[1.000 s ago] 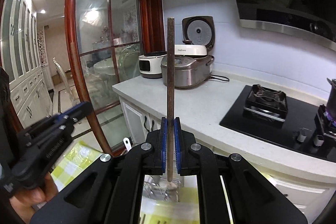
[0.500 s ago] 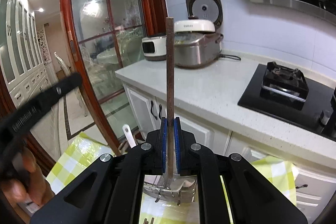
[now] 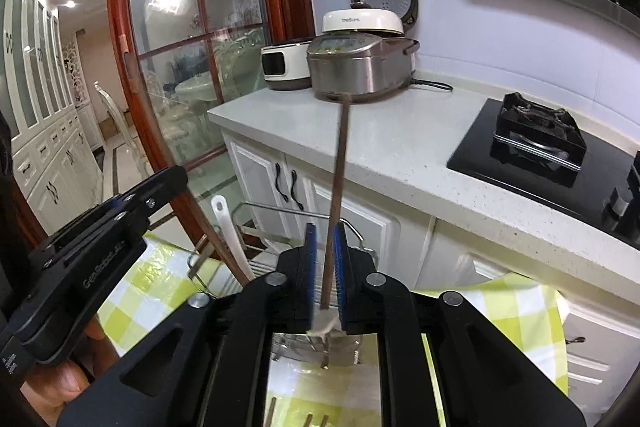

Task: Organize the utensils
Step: 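Open both tools and move back toward the remaining chopsticks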

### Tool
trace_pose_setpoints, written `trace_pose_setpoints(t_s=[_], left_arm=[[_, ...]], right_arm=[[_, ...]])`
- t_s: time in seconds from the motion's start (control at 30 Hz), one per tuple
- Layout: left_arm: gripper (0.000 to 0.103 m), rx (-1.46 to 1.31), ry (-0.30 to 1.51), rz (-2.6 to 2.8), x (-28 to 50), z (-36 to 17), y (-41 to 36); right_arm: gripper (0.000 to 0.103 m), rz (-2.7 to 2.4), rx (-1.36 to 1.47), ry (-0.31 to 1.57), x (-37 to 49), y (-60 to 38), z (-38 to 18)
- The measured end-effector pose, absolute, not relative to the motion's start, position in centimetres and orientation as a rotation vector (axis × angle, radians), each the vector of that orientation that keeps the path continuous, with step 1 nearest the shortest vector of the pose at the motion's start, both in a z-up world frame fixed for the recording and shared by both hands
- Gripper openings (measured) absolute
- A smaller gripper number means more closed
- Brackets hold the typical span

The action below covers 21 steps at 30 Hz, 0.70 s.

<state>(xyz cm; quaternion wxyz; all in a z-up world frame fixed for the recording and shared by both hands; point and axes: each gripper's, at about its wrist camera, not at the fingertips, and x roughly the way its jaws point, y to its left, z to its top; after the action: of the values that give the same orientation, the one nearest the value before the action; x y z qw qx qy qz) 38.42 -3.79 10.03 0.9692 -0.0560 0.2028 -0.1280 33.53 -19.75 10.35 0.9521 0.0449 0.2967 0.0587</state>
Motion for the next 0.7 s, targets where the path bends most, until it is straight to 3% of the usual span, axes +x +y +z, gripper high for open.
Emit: trace_pose_setpoints(t_s=[0.03,0.1,0.17,0.33,0.53,0.7], left_arm=[[0.03,-0.113,0.404,-0.255,38.1,10.0,-3.6],[0.037,-0.116,0.396,-0.24,37.6,10.0,-3.1],[0.042,-0.118,0.394,-0.236,36.9,10.3,-2.5],[0.055,-0.136,0.334,-0.19,33.6,10.9,-0.4],[0.066,-0.138,0.341,-0.143,28.0,9.6,1.9],[0.067,-0.138,0.537,-0.14,24.7,4.6,2.4]], right_arm=[[0.045,0.114,0.096,0.599,33.2,-19.9,10.3],[0.062,0.106,0.1,0.571,32.4,-20.2,10.5],[0.063,0.093,0.092,0.541,31.4,-20.5,11.0],[0.084,0.017,0.095,0.437,27.0,-22.2,12.5],[0.084,-0.119,0.064,0.468,22.9,-23.2,9.9],[0.084,-0.212,0.036,0.569,20.3,-23.0,4.7]])
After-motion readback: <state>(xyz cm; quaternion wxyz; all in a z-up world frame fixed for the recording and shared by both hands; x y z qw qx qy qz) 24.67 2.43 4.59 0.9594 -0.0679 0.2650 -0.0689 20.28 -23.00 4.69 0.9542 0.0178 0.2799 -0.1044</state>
